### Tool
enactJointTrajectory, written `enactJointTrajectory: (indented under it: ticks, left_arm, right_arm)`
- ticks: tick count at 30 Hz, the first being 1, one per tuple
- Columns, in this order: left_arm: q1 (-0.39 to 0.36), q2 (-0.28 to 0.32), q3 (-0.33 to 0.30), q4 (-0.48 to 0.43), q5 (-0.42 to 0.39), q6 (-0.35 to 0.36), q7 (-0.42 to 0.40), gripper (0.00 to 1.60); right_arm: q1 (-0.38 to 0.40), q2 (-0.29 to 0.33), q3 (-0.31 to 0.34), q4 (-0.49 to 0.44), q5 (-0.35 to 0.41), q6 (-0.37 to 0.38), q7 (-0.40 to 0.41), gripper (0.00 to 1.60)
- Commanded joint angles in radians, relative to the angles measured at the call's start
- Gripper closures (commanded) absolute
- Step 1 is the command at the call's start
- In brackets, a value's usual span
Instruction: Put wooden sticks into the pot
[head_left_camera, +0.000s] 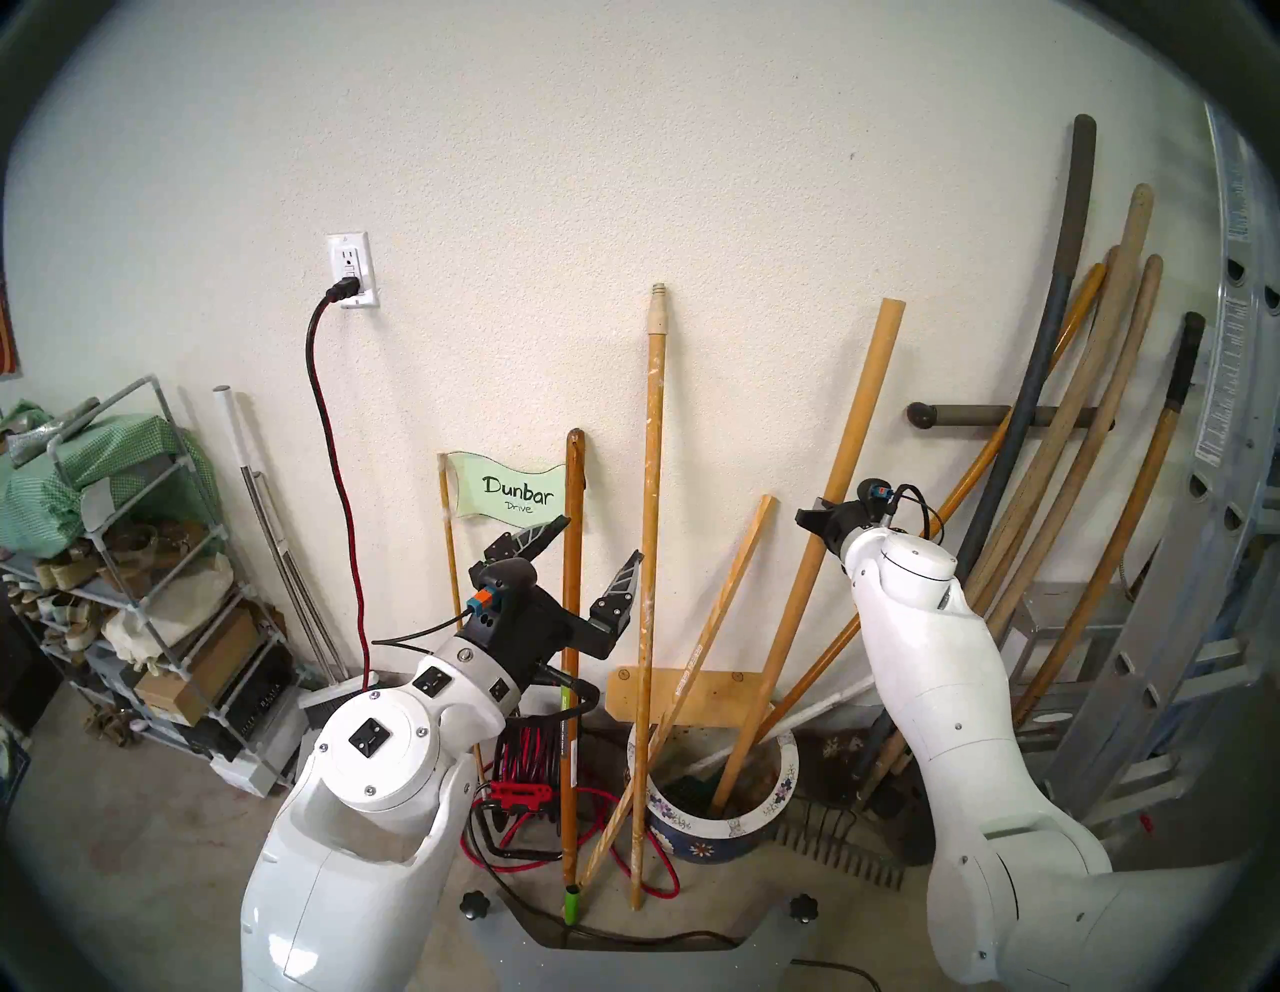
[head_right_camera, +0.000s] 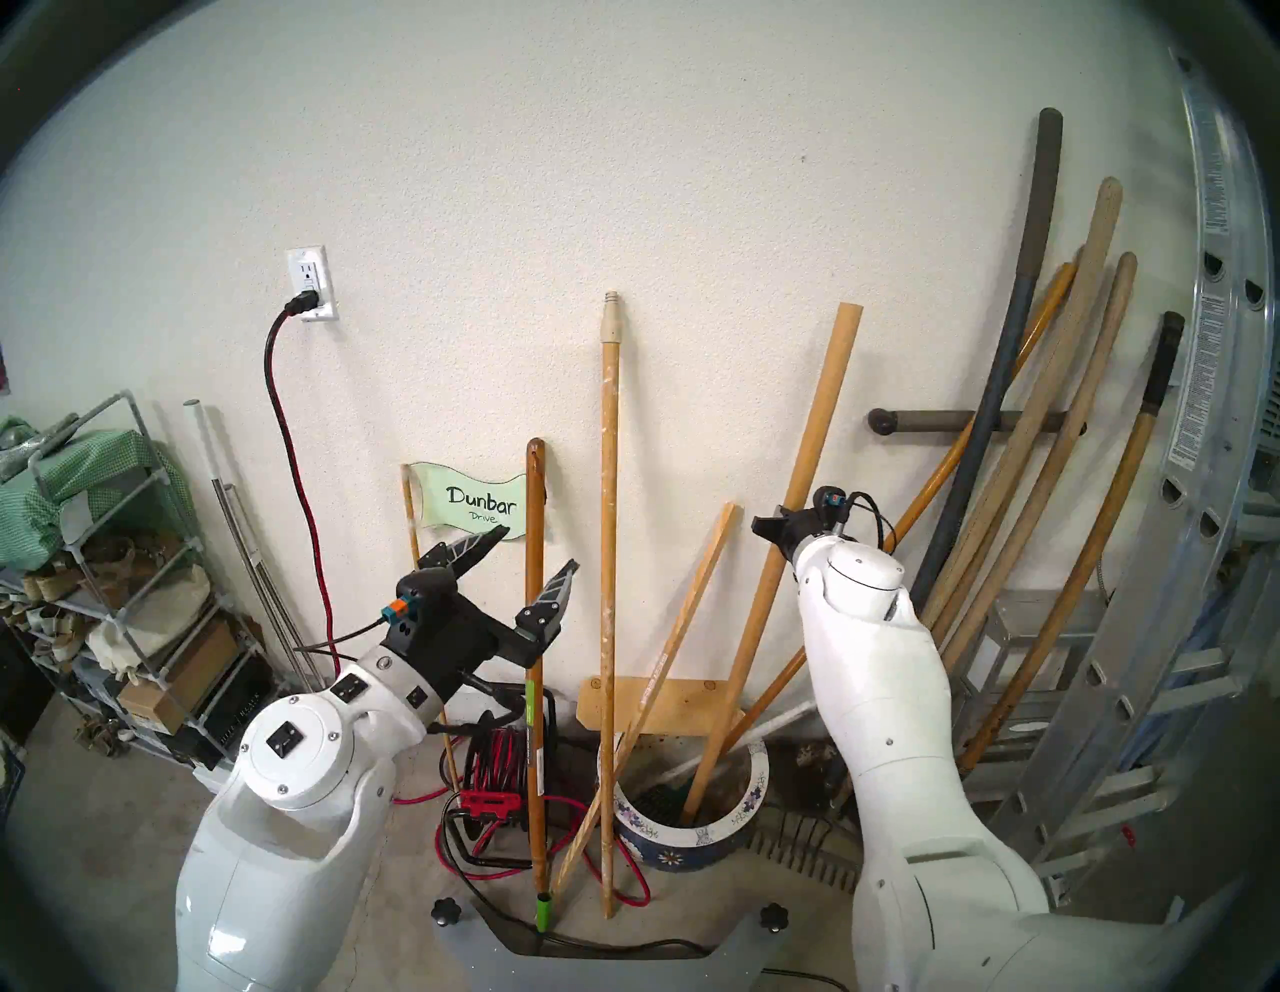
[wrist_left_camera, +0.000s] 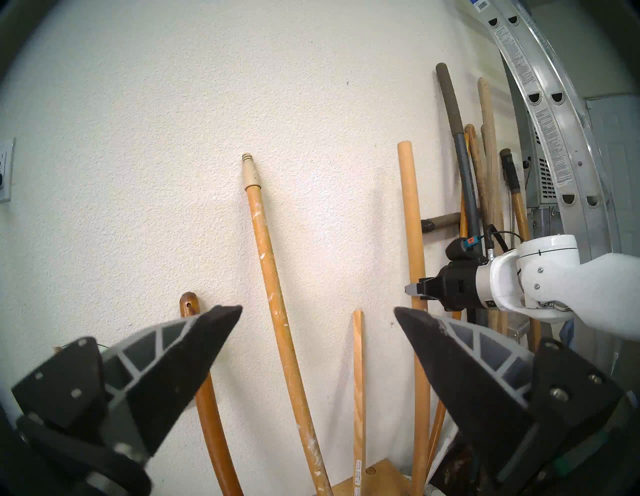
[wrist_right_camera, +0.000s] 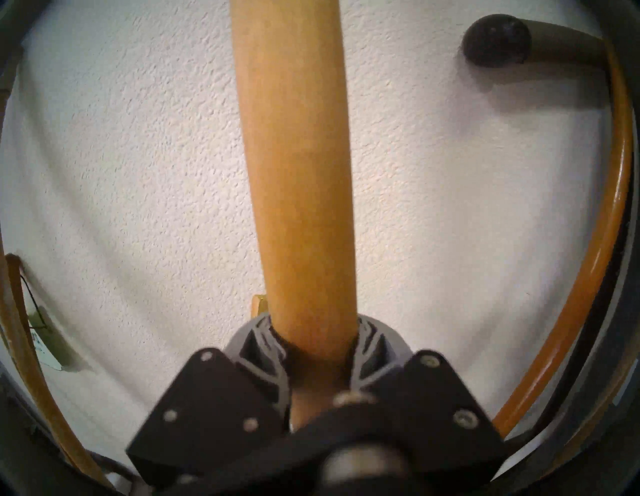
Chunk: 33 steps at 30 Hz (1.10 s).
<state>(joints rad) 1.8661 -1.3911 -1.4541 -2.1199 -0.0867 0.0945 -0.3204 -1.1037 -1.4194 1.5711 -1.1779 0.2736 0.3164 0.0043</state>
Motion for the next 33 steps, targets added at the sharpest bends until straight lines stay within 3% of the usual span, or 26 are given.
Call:
enactJointTrajectory:
  ticks: [1, 5, 16, 33]
  left_arm:
    - [0.000, 0.000, 0.000, 0.000, 0.000, 0.000, 0.000, 0.00]
    - [0.000, 0.000, 0.000, 0.000, 0.000, 0.000, 0.000, 0.00]
    - [0.000, 0.000, 0.000, 0.000, 0.000, 0.000, 0.000, 0.00]
    - [0.000, 0.000, 0.000, 0.000, 0.000, 0.000, 0.000, 0.00]
  right_arm:
    - [0.103, 0.007, -0.043, 0.034, -0.045, -0.068, 0.007, 1.60]
    - [0.126, 0.005, -0.054, 0.066, -0.063, -0.085, 0.009, 1.60]
    - [0.203, -0.017, -0.073, 0.270, -0.099, -0.157, -0.004, 1.60]
    - [0.266, -0.046, -0.093, 0.433, -0.132, -0.233, -0.021, 1.60]
